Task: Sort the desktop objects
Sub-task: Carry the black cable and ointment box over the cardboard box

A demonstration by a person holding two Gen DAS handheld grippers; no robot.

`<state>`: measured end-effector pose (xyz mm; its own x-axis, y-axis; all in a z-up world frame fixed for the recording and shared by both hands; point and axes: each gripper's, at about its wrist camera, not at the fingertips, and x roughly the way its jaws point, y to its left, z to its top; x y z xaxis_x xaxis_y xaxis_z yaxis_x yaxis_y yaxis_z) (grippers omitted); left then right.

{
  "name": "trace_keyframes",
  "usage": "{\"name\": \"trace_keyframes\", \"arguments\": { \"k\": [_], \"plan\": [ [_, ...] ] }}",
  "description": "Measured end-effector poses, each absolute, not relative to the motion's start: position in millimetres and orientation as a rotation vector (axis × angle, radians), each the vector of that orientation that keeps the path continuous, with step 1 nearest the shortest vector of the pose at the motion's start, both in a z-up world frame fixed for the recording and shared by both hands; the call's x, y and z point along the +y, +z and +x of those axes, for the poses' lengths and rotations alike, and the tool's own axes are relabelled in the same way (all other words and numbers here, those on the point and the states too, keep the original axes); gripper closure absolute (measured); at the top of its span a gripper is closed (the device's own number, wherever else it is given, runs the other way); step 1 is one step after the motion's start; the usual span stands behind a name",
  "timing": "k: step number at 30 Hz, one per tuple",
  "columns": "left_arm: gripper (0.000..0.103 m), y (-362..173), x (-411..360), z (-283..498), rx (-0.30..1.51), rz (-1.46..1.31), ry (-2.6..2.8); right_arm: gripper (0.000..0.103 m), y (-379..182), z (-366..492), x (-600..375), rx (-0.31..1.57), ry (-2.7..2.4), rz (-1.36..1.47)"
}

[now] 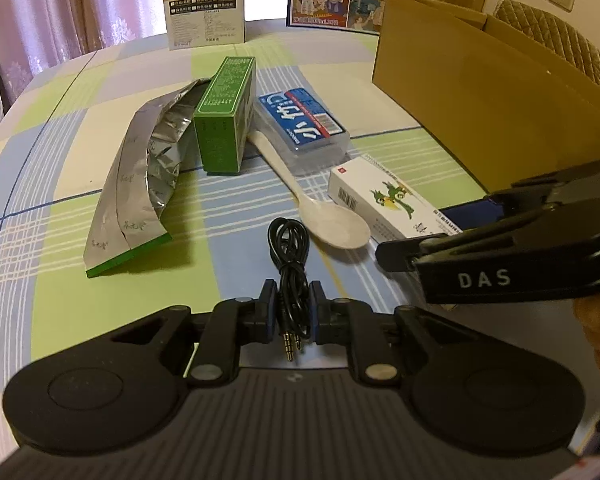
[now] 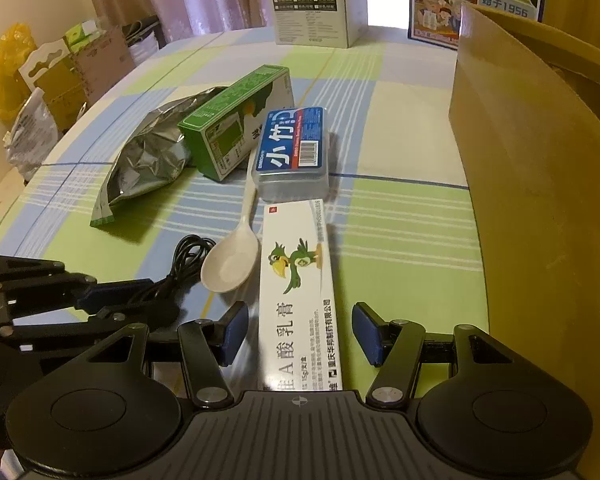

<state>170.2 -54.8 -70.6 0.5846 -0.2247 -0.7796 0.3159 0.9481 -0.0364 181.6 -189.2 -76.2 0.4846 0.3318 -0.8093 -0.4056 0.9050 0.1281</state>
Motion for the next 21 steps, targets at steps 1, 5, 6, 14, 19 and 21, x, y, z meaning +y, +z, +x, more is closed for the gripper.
{"name": "trace_keyframes", "arguments": {
  "k": [1,5,6,14,19,21],
  "plan": [
    [0.091,-69.6,-54.2,170.0,0.887,0.107,-0.314,0.049,-76.4,181.9,-188.8,0.963,0.449,-0.087],
    [0.091,-67.2,-52.2,169.2,0.875,0.1,-0.308,0.068,-73.8,182.8,-189.7,0.954,0.427,-0.086],
    [0.091,-66.9,-51.9,168.9,0.875,0.099,-0.307,0.068,-72.7,182.0,-190.2,0.949,0.424,-0.083],
    [0.091,-59.2,-51.8,164.2,0.844,0.094,-0.29,0.068,-58.8,170.0,-193.8,0.873,0.402,-0.072],
    [0.091,-42.7,-52.6,158.4,0.812,0.083,-0.275,0.068,-44.2,158.2,-197.5,0.828,0.403,-0.058],
    [0.091,-32.2,-51.8,152.0,0.795,0.075,-0.265,0.068,-35.6,151.4,-198.4,0.806,0.403,-0.053]
  ]
}}
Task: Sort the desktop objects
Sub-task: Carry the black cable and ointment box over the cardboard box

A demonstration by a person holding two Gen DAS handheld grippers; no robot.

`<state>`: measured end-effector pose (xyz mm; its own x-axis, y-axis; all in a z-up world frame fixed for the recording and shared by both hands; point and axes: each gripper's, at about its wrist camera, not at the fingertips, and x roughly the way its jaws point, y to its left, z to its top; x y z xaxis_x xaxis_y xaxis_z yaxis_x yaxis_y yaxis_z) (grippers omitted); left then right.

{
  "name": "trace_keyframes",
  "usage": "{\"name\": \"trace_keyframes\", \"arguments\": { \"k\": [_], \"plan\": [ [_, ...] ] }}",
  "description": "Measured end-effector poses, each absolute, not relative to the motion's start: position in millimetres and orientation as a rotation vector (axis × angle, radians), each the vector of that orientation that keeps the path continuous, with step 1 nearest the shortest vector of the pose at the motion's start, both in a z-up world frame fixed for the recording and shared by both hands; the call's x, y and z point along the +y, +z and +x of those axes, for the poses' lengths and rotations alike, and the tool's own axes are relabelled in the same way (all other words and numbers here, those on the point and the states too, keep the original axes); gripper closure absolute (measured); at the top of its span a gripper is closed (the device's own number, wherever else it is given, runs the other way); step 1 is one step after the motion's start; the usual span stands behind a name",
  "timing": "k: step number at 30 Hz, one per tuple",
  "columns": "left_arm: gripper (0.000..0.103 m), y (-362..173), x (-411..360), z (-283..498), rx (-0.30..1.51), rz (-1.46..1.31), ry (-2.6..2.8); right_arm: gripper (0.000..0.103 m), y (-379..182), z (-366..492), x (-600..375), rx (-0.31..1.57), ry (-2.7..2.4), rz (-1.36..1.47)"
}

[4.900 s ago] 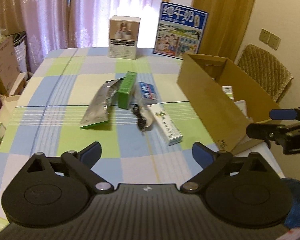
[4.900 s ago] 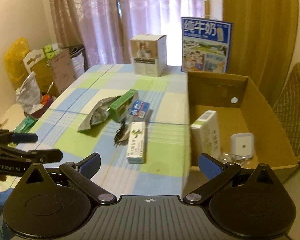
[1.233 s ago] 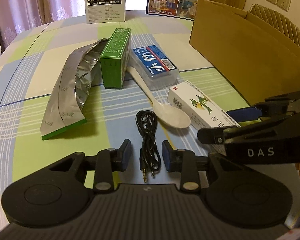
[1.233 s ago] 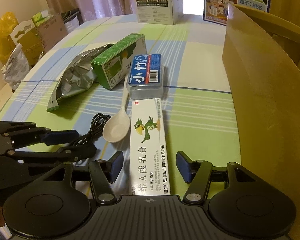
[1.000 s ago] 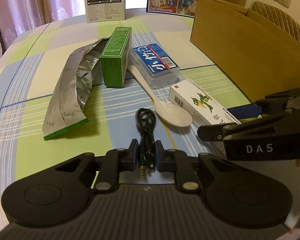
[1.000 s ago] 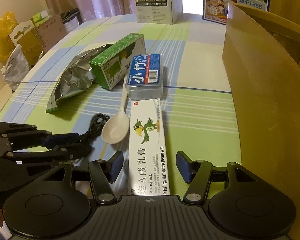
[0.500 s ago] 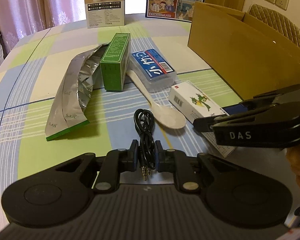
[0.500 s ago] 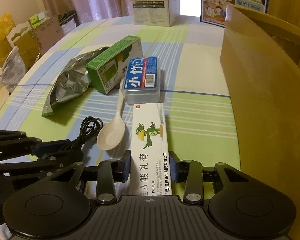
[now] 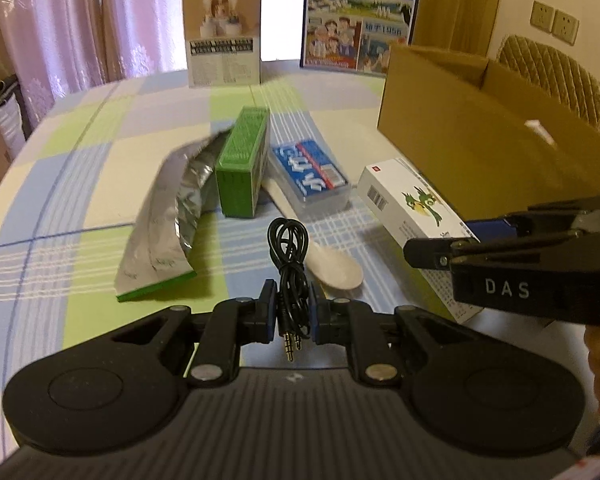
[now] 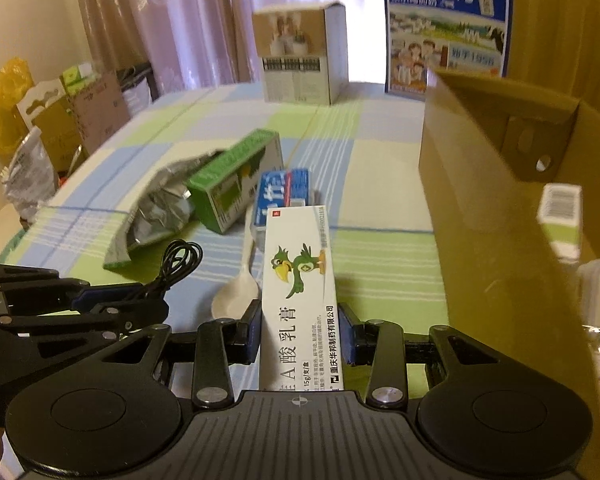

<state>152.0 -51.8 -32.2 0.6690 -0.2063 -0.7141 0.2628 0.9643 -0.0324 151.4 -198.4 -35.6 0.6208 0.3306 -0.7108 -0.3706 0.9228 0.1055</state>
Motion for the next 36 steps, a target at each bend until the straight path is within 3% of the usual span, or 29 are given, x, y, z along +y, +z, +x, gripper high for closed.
{"name": "trace_keyframes", "arguments": {
  "k": [24,36],
  "plan": [
    [0.091,67.4,-120.1,59.5,0.665,0.083,-0.357,0.068,91.7,57.1,-292.0,0.587,0.269,0.015],
    [0.091,82.9,-195.7,58.1,0.635,0.113,-0.487,0.068,107.9,51.2,-372.6,0.582,0.148,0.049]
  ]
}}
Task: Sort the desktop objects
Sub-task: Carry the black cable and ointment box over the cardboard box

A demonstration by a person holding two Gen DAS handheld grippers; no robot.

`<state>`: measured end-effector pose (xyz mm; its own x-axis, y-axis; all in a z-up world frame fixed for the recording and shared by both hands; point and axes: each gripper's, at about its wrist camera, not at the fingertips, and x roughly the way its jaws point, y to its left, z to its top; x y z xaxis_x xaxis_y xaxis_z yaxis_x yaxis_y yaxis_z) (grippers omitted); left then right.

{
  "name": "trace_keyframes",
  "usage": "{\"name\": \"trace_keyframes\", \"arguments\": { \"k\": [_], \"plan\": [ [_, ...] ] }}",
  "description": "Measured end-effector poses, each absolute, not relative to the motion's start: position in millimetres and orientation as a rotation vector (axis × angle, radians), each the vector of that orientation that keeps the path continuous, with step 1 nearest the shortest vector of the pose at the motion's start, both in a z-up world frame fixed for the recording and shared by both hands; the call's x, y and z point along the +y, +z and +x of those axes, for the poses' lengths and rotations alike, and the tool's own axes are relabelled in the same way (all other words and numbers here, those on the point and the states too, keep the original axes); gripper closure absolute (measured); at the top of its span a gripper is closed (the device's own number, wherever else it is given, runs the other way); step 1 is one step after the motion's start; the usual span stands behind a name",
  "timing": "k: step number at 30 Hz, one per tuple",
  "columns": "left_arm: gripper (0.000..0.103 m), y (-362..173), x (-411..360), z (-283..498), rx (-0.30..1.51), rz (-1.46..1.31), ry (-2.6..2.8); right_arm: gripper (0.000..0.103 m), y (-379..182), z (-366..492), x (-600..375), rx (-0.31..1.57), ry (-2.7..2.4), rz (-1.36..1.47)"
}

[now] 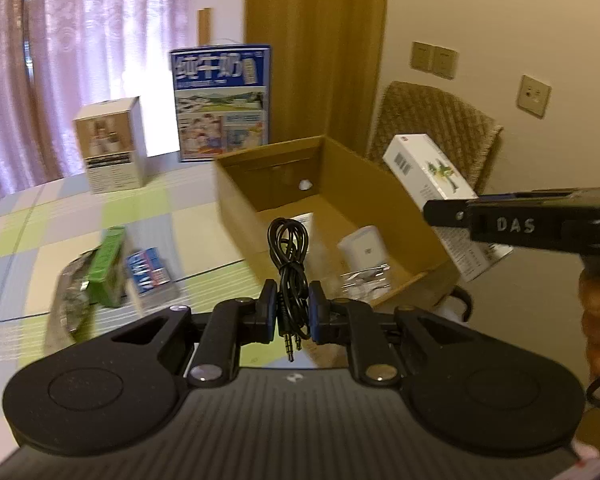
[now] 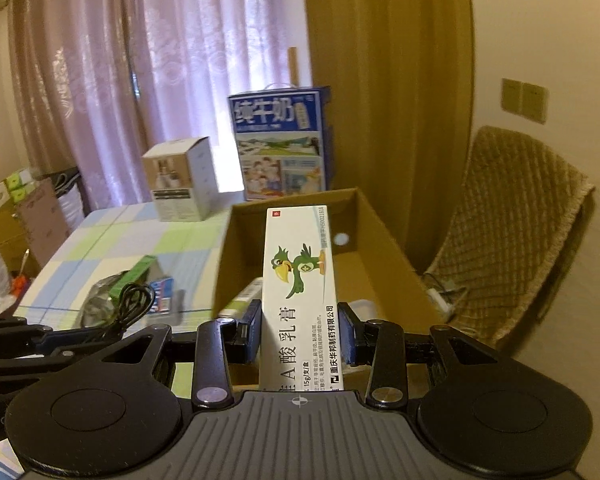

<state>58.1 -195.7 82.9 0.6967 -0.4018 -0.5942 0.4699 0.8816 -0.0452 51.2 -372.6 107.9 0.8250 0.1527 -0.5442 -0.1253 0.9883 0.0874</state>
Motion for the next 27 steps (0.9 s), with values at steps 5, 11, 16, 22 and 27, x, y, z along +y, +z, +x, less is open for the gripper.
{"name": "trace_keyframes", "arguments": {
  "k": [5,11,16,22,27],
  "plan": [
    [0.091,82.4,-221.1,64.5,0.636,0.124,-0.526,0.068,107.5,56.5,-393.4,0.587,0.125,0.064],
    [0.091,79.0,-239.8,79.3,0.642,0.114,-0.544,0.068,103.4,69.2,-406.3,0.596,0.122,0.065],
    [0.091,75.3,-249.5,90.5,0.651,0.109,-0.552,0.068,93.0,83.3,-413.7,0.618,0.12,0.066],
    [0.091,69.2,-257.3,104.4,0.662,0.112,-0.556,0.068,82.1,97.0,-418.7,0.643,0.118,0.066],
    [0.091,63.7,-261.9,111.3,0.67,0.11,-0.556,0.068,76.4,104.1,-419.1,0.652,0.122,0.062]
  ]
}}
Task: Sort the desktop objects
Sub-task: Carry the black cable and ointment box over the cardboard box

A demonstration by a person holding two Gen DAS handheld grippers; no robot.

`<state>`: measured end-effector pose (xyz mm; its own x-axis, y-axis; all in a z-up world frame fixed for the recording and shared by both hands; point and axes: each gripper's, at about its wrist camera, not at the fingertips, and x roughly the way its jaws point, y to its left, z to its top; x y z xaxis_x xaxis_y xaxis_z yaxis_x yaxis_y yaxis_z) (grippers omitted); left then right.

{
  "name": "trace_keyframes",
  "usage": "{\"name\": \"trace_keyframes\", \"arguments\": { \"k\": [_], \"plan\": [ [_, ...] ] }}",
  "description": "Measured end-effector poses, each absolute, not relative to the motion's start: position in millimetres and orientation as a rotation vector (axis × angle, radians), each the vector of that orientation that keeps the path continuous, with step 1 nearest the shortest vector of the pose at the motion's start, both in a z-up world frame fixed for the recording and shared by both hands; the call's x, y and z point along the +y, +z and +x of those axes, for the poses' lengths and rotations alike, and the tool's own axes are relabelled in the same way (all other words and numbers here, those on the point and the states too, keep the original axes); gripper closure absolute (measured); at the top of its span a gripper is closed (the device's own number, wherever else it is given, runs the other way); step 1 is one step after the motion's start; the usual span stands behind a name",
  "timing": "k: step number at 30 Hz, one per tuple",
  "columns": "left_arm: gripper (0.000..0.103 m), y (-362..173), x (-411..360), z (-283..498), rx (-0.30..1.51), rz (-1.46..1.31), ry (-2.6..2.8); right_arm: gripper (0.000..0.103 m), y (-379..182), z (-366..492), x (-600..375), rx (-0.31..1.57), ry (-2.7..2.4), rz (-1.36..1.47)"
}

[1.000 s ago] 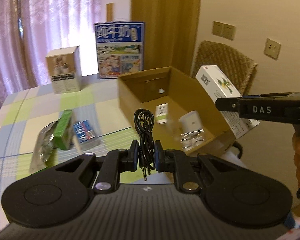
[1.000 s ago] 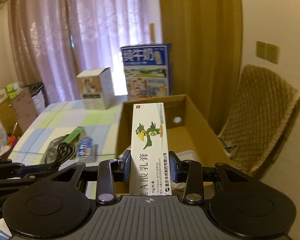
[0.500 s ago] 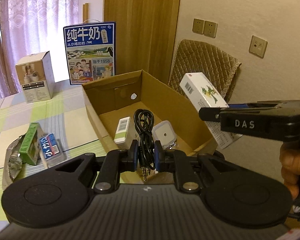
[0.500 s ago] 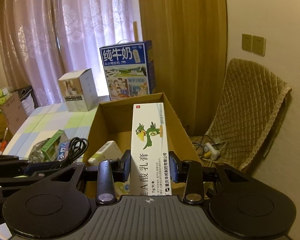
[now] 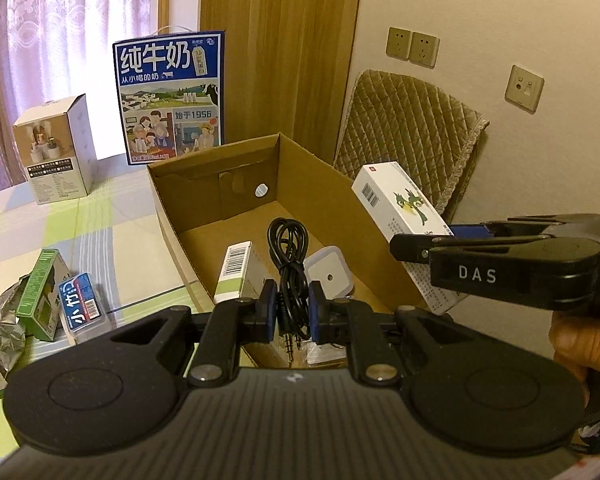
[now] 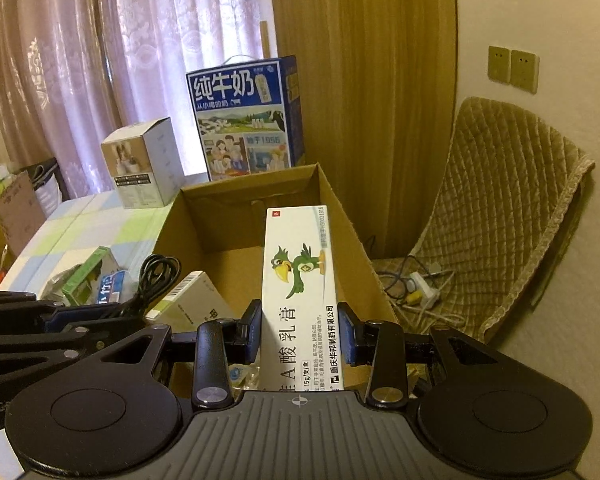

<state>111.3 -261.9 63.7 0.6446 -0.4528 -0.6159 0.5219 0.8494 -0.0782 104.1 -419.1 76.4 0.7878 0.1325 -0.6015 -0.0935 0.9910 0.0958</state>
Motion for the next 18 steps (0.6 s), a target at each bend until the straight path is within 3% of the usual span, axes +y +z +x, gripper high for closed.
{"name": "trace_keyframes", "arguments": {
  "k": [8,9,10,18],
  "plan": [
    [0.09,57.2,-268.7,119.9,0.679,0.095,-0.562,0.068,72.2,111.6,-420.4,0.66,0.121,0.056],
    [0.08,57.4,-268.9,121.5,0.678,0.098,-0.557,0.068,72.1,112.1,-420.7,0.66,0.12,0.057],
    [0.077,57.5,-269.6,121.3,0.671,0.109,-0.548,0.068,71.8,112.4,-421.0,0.66,0.119,0.057],
    [0.077,56.6,-256.6,116.4,0.658,0.106,-0.531,0.068,70.1,113.8,-421.9,0.665,0.116,0.059]
  ]
}}
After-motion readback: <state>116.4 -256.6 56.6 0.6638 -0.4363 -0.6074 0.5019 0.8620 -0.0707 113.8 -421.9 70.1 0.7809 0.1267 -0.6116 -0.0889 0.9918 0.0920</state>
